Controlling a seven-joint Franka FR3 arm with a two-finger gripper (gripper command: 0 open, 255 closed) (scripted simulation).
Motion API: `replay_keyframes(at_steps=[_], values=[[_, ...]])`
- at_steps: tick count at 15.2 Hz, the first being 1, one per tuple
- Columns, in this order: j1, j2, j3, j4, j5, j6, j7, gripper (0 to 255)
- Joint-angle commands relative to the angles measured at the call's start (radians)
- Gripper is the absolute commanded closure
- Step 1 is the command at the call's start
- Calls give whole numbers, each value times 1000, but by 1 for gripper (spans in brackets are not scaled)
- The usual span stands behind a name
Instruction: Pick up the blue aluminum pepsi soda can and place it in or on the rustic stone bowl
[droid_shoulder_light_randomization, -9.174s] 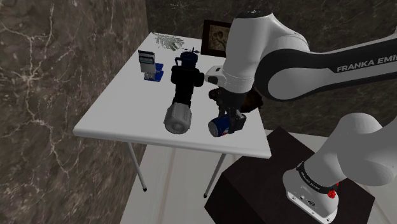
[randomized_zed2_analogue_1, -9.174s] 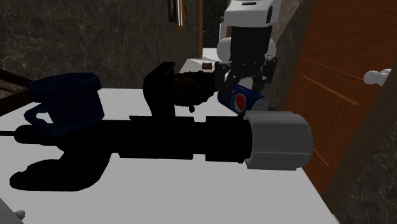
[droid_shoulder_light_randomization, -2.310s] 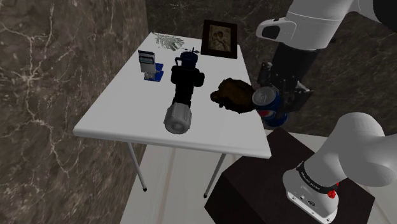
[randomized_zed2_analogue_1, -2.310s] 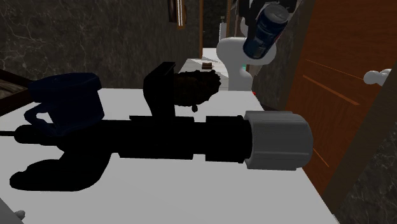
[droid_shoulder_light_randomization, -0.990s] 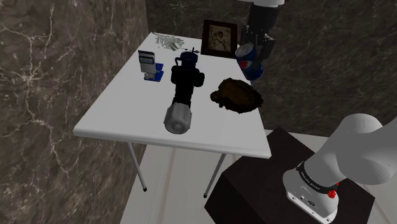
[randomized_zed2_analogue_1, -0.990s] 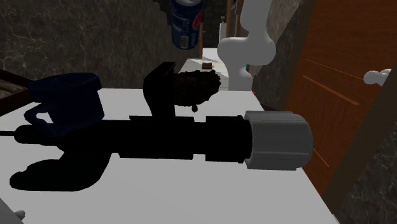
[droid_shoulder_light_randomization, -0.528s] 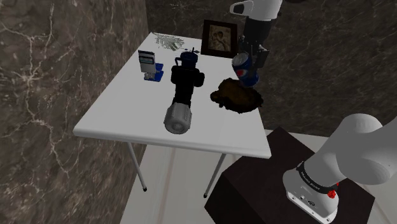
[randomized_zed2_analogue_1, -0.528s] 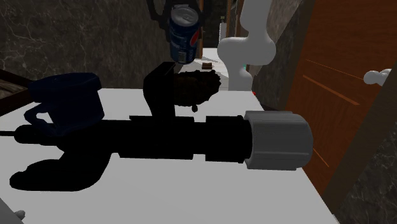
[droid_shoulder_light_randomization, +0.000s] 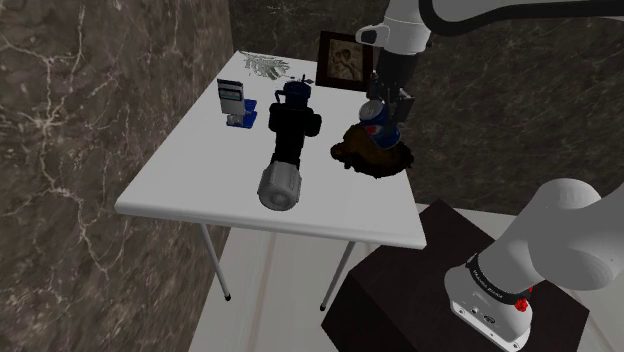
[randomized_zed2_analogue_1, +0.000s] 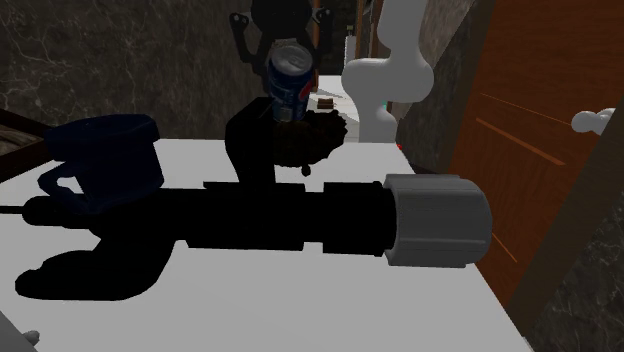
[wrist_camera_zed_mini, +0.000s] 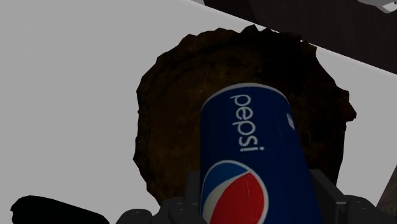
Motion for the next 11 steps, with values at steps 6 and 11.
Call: replay_keyframes(at_steps=[6, 11], values=[[0, -3, 0, -7, 0, 5, -1, 255], [0, -3, 0, -6, 0, 5, -1, 0]])
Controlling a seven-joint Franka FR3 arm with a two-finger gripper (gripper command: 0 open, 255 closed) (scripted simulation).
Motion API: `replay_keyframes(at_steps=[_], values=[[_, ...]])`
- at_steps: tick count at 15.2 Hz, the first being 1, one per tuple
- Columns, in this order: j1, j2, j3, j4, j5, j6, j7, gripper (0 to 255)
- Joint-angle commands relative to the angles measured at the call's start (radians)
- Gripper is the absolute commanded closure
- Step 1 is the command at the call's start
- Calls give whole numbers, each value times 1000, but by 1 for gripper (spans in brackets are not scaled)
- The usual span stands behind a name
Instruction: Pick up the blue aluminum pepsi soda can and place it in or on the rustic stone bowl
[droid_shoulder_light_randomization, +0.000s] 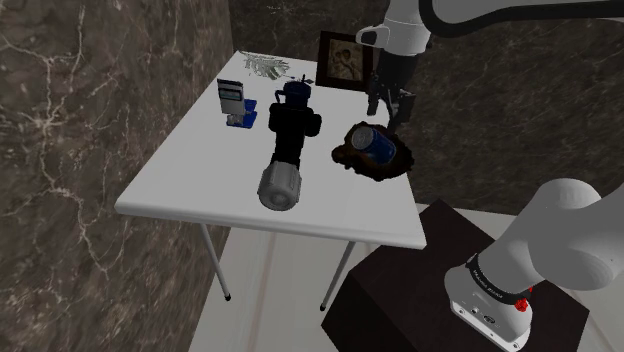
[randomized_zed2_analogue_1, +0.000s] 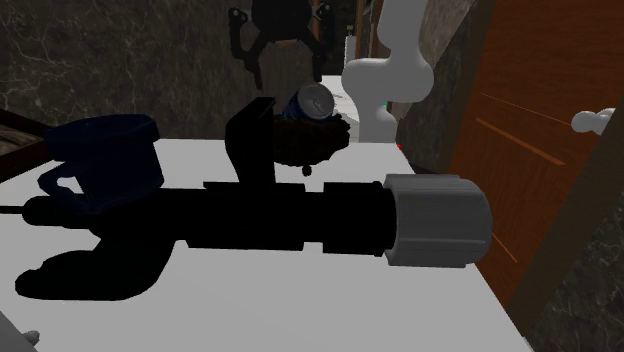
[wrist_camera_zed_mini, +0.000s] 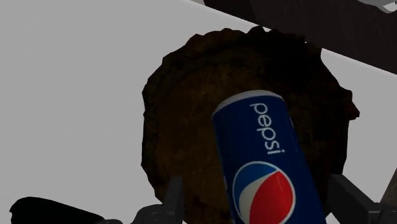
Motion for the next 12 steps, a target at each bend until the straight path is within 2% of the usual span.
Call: replay_keyframes(at_steps=[1, 5, 12], values=[[0, 0, 0, 0, 0, 0, 0, 0], [-1, 16, -2, 142, -2, -125, 1, 0], [-1, 16, -2, 142, -1, -125, 1, 0]])
